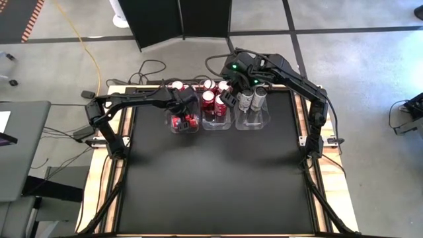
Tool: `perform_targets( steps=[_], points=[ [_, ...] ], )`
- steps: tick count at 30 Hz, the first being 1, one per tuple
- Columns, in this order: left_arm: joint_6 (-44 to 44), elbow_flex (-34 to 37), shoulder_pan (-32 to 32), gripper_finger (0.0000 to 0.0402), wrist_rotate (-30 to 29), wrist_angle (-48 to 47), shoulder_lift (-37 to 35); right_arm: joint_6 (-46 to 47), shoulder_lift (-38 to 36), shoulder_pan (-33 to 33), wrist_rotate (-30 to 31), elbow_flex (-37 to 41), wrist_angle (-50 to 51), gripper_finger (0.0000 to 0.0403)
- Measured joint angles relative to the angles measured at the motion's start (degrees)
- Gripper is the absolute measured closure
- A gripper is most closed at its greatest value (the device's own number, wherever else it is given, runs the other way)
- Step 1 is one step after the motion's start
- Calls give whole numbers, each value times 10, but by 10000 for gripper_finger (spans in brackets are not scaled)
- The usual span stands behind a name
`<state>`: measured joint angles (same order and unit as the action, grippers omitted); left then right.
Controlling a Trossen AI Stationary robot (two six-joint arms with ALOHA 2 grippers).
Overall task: Sort soda cans
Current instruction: Put the red soda can into the left transparent bin
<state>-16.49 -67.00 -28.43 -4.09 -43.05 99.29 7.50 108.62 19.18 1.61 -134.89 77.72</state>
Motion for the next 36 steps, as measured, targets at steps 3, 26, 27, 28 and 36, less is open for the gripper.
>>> perform_targets(
  steps=[3, 26, 27, 28, 36],
  points=[
    [0, 0, -7, 49, 24, 1, 2, 0, 0, 0, 0, 0, -1, 59],
    [-67, -5, -5, 139, 67, 42, 45, 13, 0, -11, 0, 0, 5, 58],
    [-62, -5, -5, 140, 66, 42, 45, 13, 0, -12, 0, 0, 6, 58],
    [-59, -5, -5, 141, 66, 42, 45, 14, 0, -12, 0, 0, 7, 58],
    [-33, -36, -4, 144, 51, 4, 48, 15, 0, -12, 0, 0, 9, 58]
  ],
)
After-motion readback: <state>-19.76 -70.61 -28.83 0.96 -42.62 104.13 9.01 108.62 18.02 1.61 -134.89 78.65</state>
